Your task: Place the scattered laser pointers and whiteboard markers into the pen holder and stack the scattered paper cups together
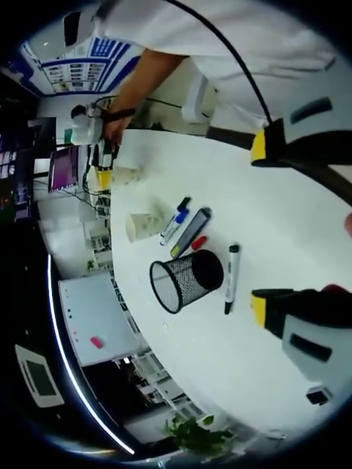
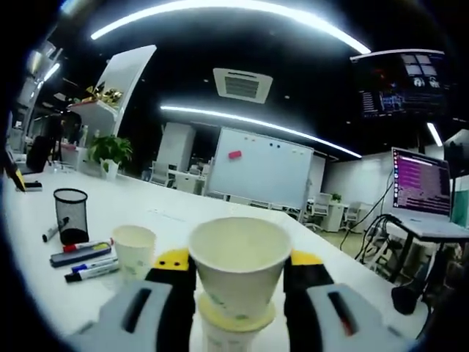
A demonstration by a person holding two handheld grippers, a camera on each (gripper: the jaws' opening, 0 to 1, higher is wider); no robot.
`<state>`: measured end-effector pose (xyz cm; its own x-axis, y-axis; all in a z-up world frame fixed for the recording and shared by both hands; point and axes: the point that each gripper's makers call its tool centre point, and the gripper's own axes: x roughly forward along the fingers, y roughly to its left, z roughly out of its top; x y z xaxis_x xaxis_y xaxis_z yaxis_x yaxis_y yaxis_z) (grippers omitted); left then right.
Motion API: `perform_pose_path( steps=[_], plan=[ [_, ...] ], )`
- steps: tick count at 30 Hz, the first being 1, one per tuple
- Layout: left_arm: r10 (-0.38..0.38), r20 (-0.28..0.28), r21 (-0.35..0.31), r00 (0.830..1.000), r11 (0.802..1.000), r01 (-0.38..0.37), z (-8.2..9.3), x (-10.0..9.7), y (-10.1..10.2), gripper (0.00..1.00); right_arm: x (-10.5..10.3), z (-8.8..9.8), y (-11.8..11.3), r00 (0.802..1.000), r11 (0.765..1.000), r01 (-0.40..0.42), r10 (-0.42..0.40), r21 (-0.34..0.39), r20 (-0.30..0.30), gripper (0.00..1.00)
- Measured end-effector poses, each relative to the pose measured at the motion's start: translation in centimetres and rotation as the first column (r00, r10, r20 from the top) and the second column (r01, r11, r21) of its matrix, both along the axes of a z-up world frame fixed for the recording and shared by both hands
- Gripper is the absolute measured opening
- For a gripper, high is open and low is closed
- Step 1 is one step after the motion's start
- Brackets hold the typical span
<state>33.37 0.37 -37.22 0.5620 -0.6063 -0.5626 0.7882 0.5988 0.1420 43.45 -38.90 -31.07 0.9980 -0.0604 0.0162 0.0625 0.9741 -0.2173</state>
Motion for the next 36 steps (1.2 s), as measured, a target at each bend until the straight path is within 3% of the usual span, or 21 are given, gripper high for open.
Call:
perform_pose_path(
  steps=[36],
  plan=[
    [0.017, -0.019, 0.002, 1.0, 1.0, -0.017, -0.6, -0.1, 0.2, 0.68, 0.6, -2.1, 0.3, 0.998, 1.0, -0.023, 0.023, 0.015, -0.057, 0.48]
  ],
)
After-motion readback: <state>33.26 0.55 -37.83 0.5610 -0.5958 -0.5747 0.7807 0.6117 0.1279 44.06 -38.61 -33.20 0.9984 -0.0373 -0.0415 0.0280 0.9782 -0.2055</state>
